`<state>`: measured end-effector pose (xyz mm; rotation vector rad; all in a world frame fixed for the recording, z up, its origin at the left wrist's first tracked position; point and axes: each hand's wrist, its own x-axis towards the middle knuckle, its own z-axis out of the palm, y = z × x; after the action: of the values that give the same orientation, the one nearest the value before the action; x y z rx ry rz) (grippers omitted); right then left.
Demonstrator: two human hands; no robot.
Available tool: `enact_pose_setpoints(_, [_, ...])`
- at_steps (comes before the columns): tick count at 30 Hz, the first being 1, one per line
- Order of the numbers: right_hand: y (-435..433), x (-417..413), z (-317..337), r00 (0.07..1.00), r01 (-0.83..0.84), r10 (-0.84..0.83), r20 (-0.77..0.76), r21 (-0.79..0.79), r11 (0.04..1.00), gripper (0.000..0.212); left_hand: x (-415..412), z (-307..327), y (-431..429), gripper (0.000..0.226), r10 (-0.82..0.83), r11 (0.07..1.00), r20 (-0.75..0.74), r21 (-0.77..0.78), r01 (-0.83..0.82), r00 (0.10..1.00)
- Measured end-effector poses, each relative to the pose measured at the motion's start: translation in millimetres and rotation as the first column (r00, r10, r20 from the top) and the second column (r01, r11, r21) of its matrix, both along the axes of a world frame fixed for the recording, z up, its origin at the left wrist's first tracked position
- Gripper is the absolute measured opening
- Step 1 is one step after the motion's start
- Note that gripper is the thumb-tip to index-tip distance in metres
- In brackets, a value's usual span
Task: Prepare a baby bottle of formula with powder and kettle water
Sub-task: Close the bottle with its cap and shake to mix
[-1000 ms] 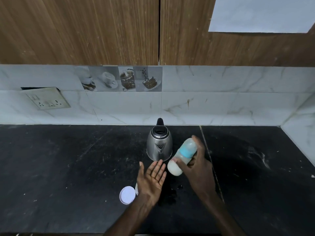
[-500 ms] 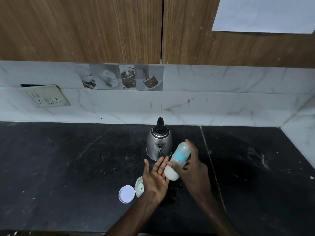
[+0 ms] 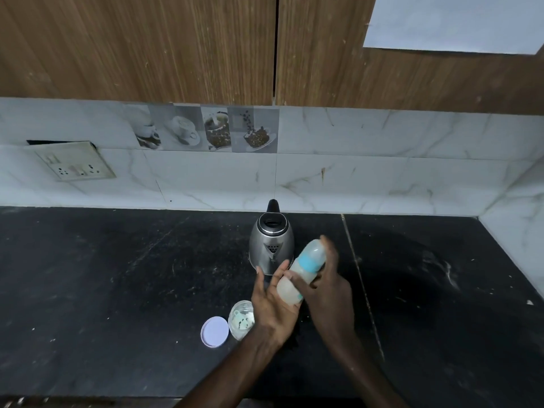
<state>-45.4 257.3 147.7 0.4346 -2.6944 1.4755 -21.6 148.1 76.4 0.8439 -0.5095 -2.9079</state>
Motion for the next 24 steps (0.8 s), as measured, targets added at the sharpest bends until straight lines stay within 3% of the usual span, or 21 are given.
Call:
enact_pose_setpoints(7, [16,-12,4,0.910,-0.403,0.389,0.145,0.082,0.912,0.112,-1,3,-9,0.072,-0.138,0.985,-0.049,0.094,0.143,0.989])
enact_pose_setpoints(13, [23,-34,12,0.859,-0.485,0.473,0.197,0.017,0.874,0.110,-3,4,-10,0.065,-0.215,0.968,-0.031,0.127,0.217,0.976])
enact_pose_setpoints(20, [16,-26,11,0.898,-0.414,0.418,0.139,-0.056,0.909,0.109,3,8,-18,0.077,-0.288,0.954,-0.038,0.080,0.290,0.957])
enact_pose_setpoints(22, [18,-28,17,0.954,-0.288,0.294,0.063,-0.098,0.953,0.111,1,7,-18,0.081,-0.241,0.970,-0.008,0.031,0.241,0.971])
enact_pose_setpoints(24, [17,-28,17,0.998,-0.063,0.060,-0.020,-0.226,0.972,0.113,-3,8,-20,0.079,-0.152,0.988,0.046,-0.006,0.152,0.987])
